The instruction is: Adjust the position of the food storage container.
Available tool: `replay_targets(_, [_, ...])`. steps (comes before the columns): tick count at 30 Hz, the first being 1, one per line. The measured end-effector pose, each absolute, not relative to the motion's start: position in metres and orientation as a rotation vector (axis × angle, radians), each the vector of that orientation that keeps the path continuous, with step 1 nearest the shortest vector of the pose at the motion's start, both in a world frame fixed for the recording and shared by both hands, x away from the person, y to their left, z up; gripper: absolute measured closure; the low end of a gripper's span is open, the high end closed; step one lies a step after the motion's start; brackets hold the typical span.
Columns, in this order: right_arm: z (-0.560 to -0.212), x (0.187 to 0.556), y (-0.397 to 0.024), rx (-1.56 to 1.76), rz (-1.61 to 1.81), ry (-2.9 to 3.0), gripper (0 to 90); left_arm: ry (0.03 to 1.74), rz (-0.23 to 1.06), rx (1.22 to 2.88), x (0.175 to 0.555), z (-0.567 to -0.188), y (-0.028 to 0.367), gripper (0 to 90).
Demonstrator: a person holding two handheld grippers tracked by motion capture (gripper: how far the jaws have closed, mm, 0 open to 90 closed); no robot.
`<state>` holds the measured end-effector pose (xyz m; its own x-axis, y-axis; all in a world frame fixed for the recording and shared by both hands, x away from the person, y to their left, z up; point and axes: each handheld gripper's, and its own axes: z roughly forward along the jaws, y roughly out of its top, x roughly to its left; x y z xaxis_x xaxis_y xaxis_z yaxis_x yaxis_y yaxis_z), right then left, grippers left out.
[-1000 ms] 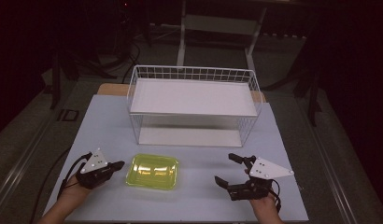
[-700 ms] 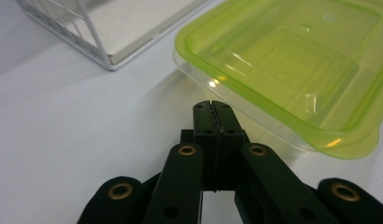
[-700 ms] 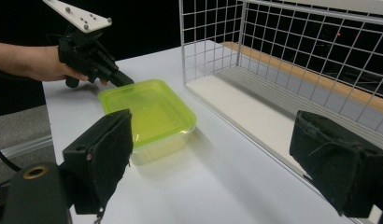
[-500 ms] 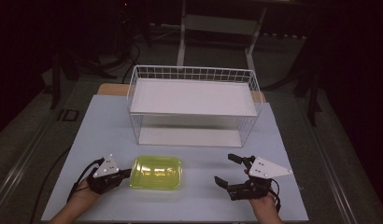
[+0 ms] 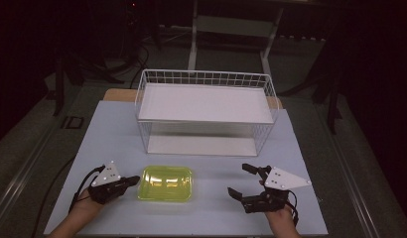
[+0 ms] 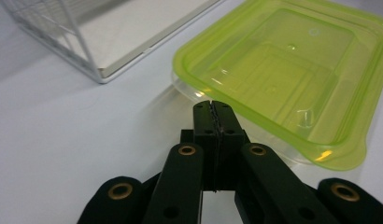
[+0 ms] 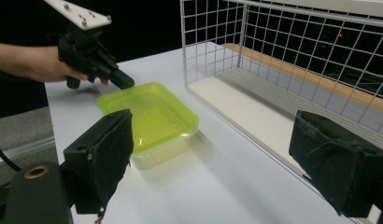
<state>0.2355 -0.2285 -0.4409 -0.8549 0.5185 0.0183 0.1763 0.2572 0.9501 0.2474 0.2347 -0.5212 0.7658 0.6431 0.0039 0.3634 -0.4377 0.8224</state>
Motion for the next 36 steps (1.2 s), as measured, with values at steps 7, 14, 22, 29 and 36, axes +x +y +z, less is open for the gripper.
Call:
replay_targets(7, [-0.442, 0.236, -0.228, 0.644, 1.613, 2.238, 13.8, 0.721, 0.376, 2.087, 0.248, -0.520, 0.222, 90.0])
replay_targets(14, [-0.444, 0.239, -0.231, 0.672, 1.641, 2.228, 14.2, 0.695, 0.337, 2.101, 0.249, -0.519, 0.210, 90.0])
replay_targets(22, [-0.445, 0.240, -0.232, 0.671, 1.614, 2.232, 14.2, 0.657, 0.298, 2.091, 0.249, -0.521, 0.188, 90.0])
replay_targets(29, [-0.445, 0.241, -0.233, 0.675, 1.604, 2.231, 14.2, 0.646, 0.271, 2.078, 0.253, -0.523, 0.174, 90.0])
replay_targets(36, [-0.448, 0.243, -0.231, 0.668, 1.579, 2.242, 14.2, 0.617, 0.240, 2.082, 0.255, -0.523, 0.158, 90.0])
